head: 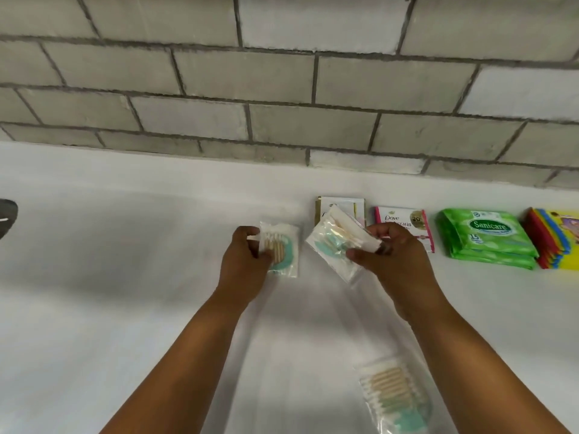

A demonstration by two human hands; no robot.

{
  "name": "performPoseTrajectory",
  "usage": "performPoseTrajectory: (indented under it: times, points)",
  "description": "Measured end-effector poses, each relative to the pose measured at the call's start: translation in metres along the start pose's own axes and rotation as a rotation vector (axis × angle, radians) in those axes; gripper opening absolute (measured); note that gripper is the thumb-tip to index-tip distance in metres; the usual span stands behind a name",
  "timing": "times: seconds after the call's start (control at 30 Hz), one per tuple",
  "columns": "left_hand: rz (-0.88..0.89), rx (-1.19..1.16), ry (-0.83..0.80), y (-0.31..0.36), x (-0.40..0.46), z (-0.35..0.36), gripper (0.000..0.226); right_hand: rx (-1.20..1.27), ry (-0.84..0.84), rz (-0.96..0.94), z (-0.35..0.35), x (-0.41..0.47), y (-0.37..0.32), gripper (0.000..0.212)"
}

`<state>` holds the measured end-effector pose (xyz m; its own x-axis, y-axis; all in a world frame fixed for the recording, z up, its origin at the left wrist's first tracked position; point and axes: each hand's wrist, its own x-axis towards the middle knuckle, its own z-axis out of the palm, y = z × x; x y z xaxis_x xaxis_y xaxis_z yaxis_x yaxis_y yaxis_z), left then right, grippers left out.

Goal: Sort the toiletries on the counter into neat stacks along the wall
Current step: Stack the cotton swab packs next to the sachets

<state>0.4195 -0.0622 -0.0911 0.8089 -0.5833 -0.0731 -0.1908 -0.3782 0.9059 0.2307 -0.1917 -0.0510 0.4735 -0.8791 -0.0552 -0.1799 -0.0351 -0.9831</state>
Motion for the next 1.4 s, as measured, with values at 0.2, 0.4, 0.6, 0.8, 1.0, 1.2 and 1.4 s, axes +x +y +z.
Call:
performPoseTrajectory:
  times: [0.2, 0.4, 0.6, 0.8, 1.0, 1.2, 1.4]
  points:
    - [0.053, 0.118, 0.032, 0.004, 0.035, 0.019, 0.038, 0.003, -0.015, 0.025, -0.006, 0.006, 0.009, 0.031]
    - [0.096, 0.269, 0.054, 0.002, 0.059, 0.033, 0.036, -0.148, -0.019, -0.036, -0.009, 0.011, 0.006, 0.035]
    - [0.209, 0.390, 0.172, 0.012, 0.047, 0.029, 0.031, -0.264, -0.094, -0.076, 0.000, 0.016, -0.005, 0.046]
    - [0.261, 0.009, -0.443, 0.038, 0.012, 0.004, 0.015, -0.464, -0.326, -0.175, 0.011, 0.027, -0.017, 0.057]
    - [0.091, -0.160, -0.299, 0.025, 0.018, -0.005, 0.011, -0.449, -0.200, -0.222, 0.026, 0.036, -0.019, 0.063]
    - [-0.058, -0.262, -0.057, 0.015, 0.044, -0.003, 0.013, -0.627, -0.080, -0.361, 0.038, 0.031, -0.002, 0.068]
    - [-0.051, 0.042, 0.065, 0.003, 0.061, 0.021, 0.013, -0.624, -0.082, -0.346, 0.035, 0.016, 0.011, 0.060]
